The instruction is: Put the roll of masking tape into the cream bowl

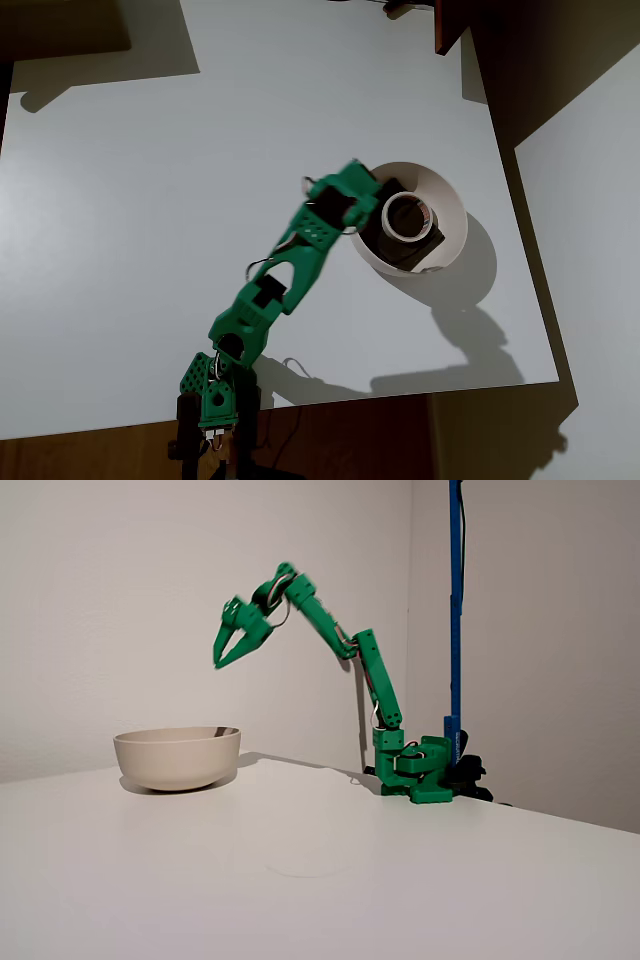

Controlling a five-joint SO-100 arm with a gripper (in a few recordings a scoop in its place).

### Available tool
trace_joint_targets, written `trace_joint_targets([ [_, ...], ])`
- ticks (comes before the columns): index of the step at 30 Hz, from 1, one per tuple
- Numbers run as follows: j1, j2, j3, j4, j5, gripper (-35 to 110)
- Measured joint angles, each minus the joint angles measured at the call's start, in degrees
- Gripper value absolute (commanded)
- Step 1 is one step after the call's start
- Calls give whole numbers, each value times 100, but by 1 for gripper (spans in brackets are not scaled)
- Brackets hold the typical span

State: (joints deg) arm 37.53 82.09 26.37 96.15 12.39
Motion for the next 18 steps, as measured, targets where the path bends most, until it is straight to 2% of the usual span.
trace_joint_targets([
  [3, -853, 756, 0, 545, -264, -8],
  [7, -2004, 1986, 571, 571, -536, -8],
  [12, -3313, 3867, 2206, 571, -853, -8],
  [18, -3946, 6064, 4755, 272, -1055, -8],
])
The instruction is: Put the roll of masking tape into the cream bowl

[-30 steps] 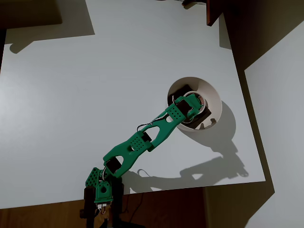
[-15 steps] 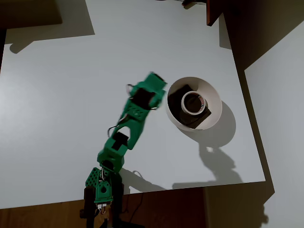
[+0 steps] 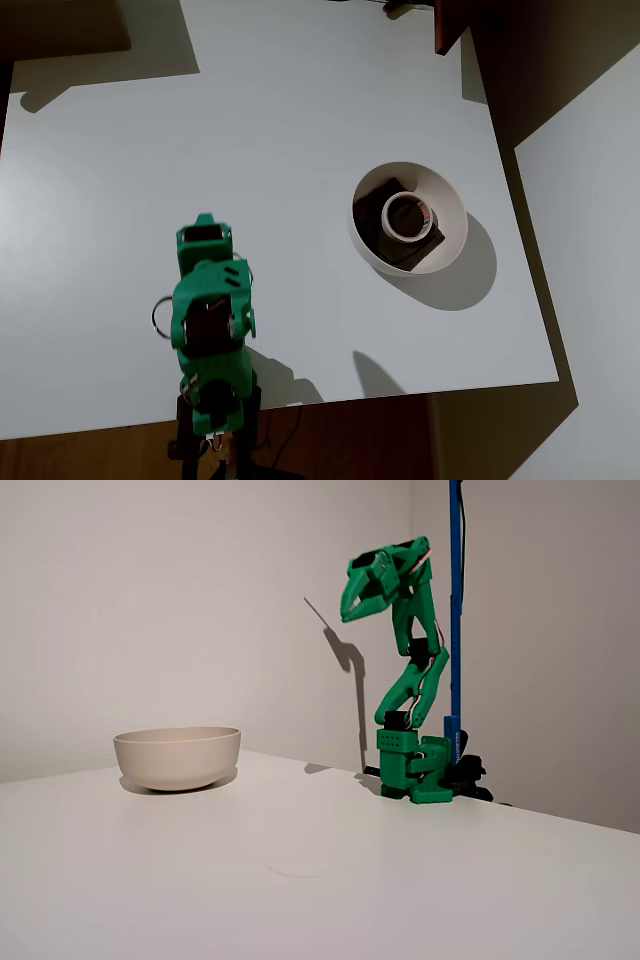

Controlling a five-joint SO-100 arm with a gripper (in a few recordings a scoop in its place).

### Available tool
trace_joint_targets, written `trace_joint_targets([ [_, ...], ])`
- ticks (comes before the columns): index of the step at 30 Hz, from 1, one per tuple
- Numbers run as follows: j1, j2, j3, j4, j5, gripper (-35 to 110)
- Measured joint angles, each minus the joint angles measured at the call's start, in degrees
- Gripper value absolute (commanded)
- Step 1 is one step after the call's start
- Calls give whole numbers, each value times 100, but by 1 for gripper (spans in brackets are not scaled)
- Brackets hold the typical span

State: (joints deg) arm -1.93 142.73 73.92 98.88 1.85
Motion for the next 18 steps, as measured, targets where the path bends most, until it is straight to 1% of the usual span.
trace_joint_targets([
  [7, -44, 1986, 3735, -1151, -158, -8],
  [11, -79, 2874, 5476, -1626, -158, -8],
  [14, -62, 3410, 6513, -1898, -246, -8],
  [18, -70, 4087, 7550, -1986, -264, -8],
])
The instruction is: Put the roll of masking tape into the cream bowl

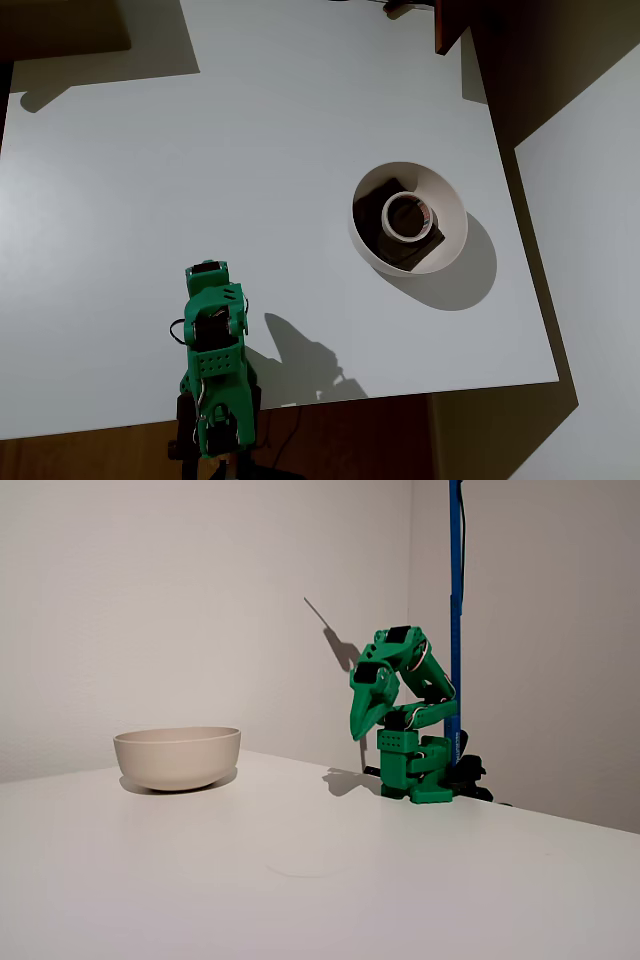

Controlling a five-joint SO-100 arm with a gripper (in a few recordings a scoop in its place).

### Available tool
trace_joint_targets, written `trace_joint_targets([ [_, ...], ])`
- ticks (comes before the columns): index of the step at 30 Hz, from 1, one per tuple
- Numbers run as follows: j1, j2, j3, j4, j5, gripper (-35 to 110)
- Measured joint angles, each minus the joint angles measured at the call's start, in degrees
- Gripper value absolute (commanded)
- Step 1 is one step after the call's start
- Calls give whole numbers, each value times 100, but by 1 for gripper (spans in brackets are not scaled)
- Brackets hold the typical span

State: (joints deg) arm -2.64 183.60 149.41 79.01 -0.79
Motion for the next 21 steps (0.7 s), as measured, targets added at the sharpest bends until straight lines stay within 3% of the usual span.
trace_joint_targets([
  [7, 9, 984, 993, 88, -44, -8],
  [21, 79, 1002, 1723, 88, 26, -8],
])
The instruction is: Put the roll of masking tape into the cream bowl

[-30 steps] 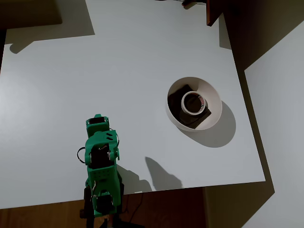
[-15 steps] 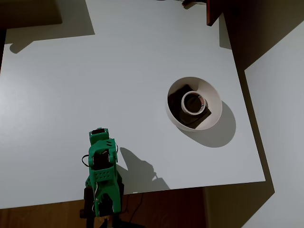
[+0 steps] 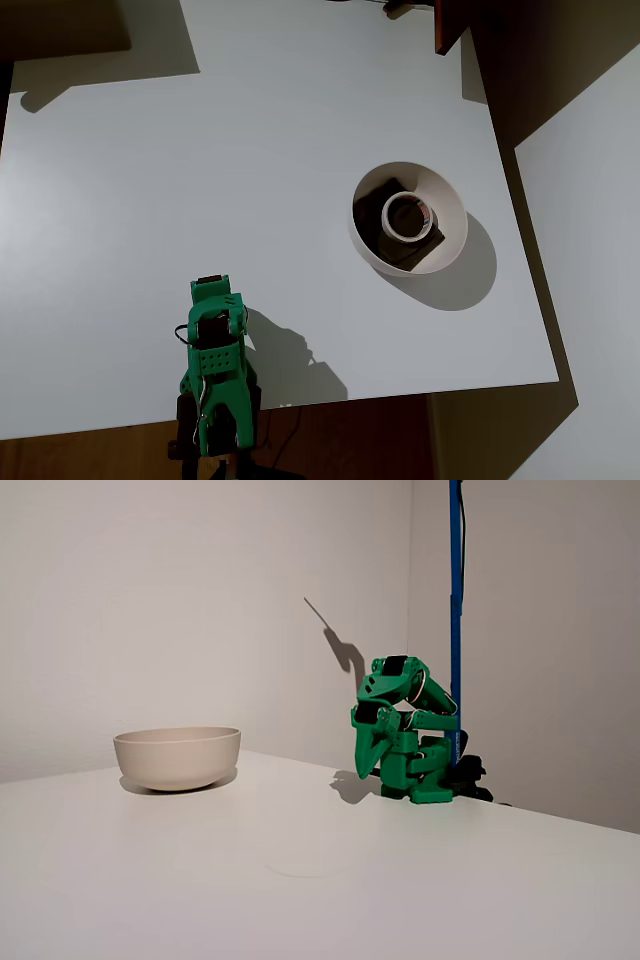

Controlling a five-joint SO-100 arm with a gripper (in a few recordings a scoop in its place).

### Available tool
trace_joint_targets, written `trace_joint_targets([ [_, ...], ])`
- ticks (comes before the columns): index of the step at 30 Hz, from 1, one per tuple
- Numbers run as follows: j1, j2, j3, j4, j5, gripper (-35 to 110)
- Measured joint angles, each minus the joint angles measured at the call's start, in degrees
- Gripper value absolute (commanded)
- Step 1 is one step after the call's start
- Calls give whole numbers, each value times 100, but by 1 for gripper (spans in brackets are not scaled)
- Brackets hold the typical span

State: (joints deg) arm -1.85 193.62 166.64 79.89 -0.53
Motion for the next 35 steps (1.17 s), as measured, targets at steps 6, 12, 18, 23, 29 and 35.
trace_joint_targets([
  [6, 0, 0, 0, 0, -26, -8],
  [12, 0, 0, 0, 0, -26, -6],
  [18, 0, 0, 0, 0, -26, -8],
  [23, 0, 0, 0, 0, -26, -8],
  [29, 0, 0, 0, 0, -26, -8],
  [35, 0, 0, 0, 0, -26, -8],
])
